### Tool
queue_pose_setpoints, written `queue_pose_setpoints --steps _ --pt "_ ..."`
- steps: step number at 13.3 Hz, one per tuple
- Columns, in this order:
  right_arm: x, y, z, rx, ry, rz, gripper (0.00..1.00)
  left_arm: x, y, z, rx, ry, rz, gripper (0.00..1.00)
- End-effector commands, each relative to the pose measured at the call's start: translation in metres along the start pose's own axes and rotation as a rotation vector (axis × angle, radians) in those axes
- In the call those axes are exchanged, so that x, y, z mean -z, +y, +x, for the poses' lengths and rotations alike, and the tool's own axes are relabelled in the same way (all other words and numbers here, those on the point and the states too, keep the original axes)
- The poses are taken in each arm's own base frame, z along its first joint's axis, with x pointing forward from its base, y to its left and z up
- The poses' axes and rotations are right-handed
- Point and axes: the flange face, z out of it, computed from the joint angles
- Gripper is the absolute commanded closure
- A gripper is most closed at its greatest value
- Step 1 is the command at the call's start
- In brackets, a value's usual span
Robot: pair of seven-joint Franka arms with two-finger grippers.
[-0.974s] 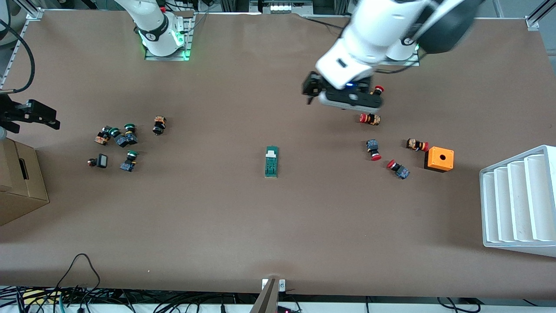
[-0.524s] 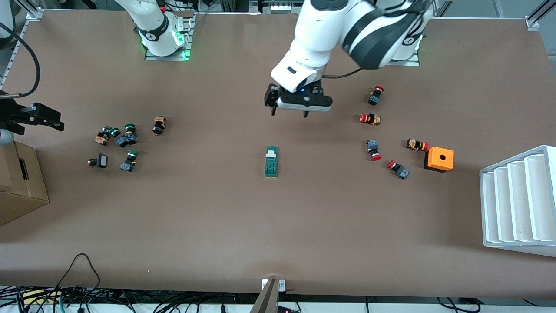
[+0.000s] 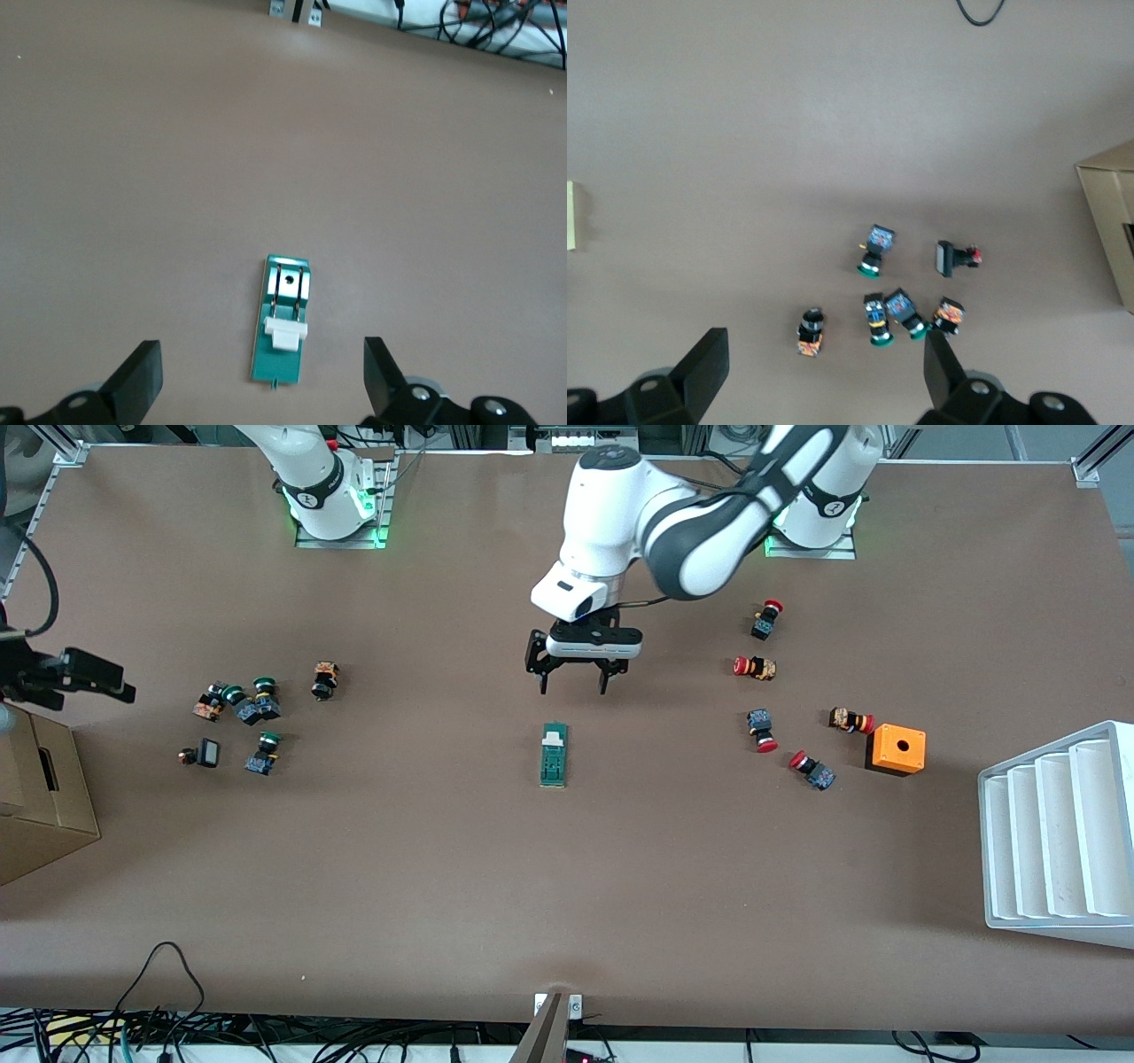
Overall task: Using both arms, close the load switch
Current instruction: 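Move the left gripper over the green load switch, then grasp the switch base with the left gripper while the right gripper approaches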
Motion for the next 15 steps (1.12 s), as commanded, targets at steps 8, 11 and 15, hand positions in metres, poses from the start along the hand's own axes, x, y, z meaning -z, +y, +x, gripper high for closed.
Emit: queue_pose_setpoints --steps 8,11,15 --pt "-0.052 -0.037 0.076 -0.416 -0.011 0.154 0.03 -0.084 0.003 -0.115 -0.004 0.275 -0.099 0.00" --pt "-0.065 -0.066 0.088 -0.586 -0.007 0.190 0.03 -0.108 -0.004 -0.134 -0.022 0.348 -0.086 0.00" --pt "-0.091 -0.128 0.101 -0.751 -0.001 0.197 0.03 -0.133 -0.011 -0.155 -0.027 0.423 -0.105 0.00"
